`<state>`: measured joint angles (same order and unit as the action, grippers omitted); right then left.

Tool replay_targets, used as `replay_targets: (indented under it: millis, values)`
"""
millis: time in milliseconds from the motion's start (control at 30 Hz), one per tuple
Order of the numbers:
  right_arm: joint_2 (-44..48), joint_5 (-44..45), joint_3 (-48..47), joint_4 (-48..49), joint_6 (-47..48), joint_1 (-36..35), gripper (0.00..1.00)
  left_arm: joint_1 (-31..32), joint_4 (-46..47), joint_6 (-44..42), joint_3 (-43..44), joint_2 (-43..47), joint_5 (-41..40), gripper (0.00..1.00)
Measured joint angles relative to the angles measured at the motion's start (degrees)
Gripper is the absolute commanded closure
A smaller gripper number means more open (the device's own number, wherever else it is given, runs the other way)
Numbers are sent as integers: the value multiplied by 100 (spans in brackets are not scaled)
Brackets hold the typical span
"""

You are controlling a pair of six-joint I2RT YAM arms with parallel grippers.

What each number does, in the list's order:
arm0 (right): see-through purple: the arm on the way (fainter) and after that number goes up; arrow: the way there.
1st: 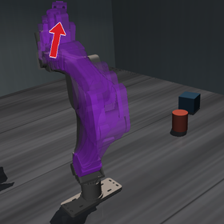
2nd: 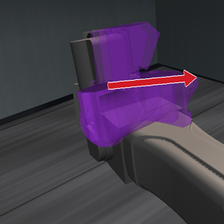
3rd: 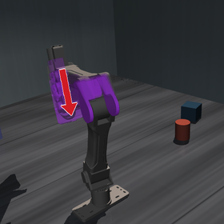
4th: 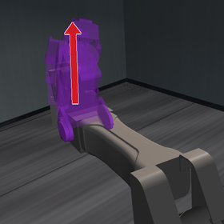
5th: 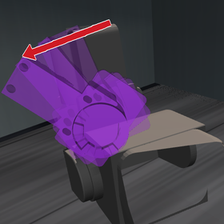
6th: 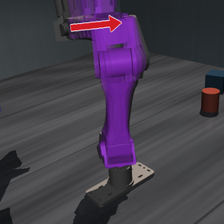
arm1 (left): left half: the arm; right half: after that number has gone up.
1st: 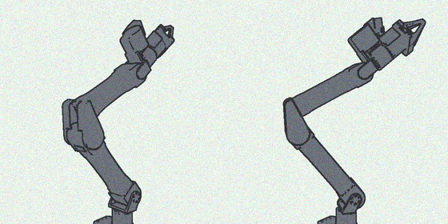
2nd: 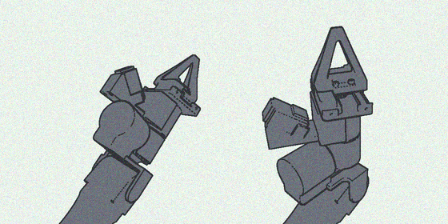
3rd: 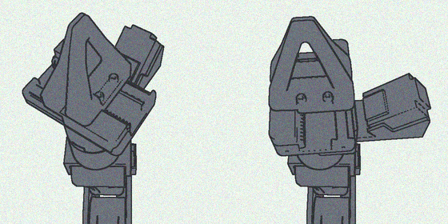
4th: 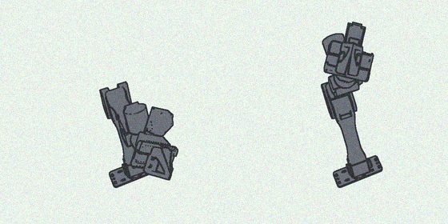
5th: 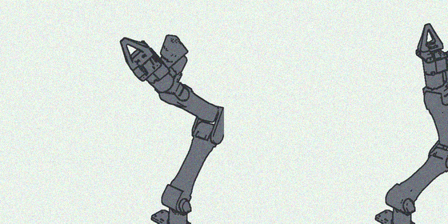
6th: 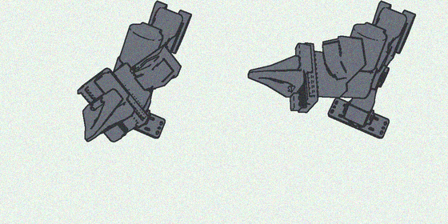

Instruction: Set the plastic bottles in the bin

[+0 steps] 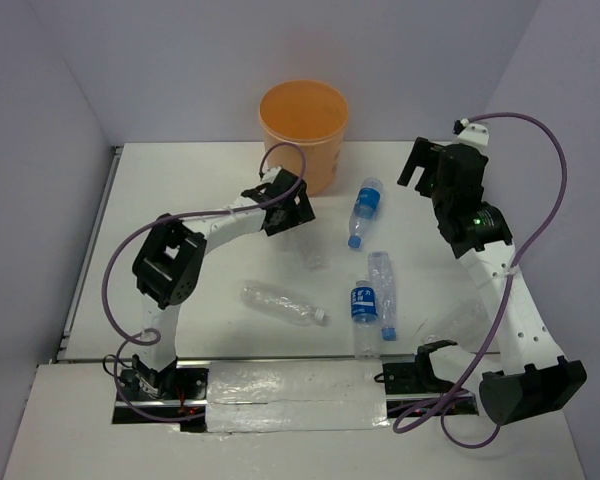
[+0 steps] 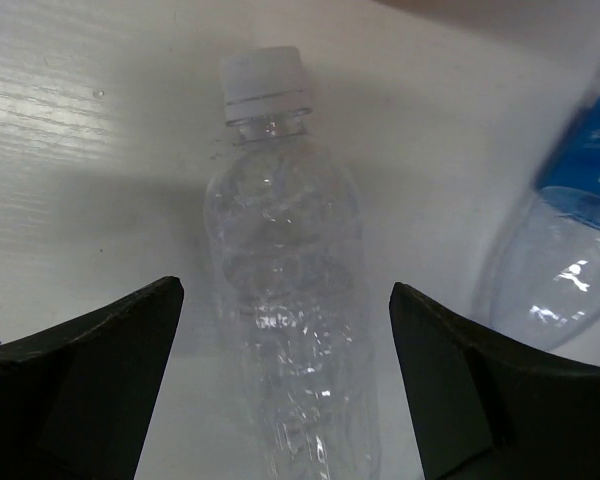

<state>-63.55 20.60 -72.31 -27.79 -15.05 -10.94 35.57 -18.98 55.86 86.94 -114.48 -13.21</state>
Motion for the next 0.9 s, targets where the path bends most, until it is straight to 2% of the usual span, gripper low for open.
replay_targets:
  millis: [167, 267, 300, 400, 533, 633, 667, 733, 833, 900]
  values:
    - [101, -48, 0, -57, 4, 2, 0, 107, 37, 31, 205, -553, -120, 11]
    - [129, -48, 0, -63, 2, 2, 0, 188, 39, 85, 225, -673, -168, 27]
    - [136, -48, 0, -63, 2, 2, 0, 221, 39, 111, 229, -675, -214, 36]
    - [138, -50, 0, -66, 0, 2, 0, 278, 13, 131, 254, -654, -299, 45]
    - [138, -48, 0, -66, -4, 2, 0, 313, -348, -17, 118, -216, -376, 47]
    - [138, -50, 0, -61, -11, 2, 0, 315, -769, -280, -46, 673, -428, 44]
    - [138, -52, 2, -59, -24, 2, 0, 313, -866, -479, -59, 1073, -435, 41]
    - [140, -66, 37, -39, -57, 2, 0, 308, -975, -970, 9, 1926, -503, 41]
    - [138, -109, 114, -20, -151, 2, 0, 299, -1082, -1840, 730, 2743, -752, 41]
    - [142, -140, 153, -15, -208, 2, 0, 284, -973, -2463, 1456, 2876, -940, 40]
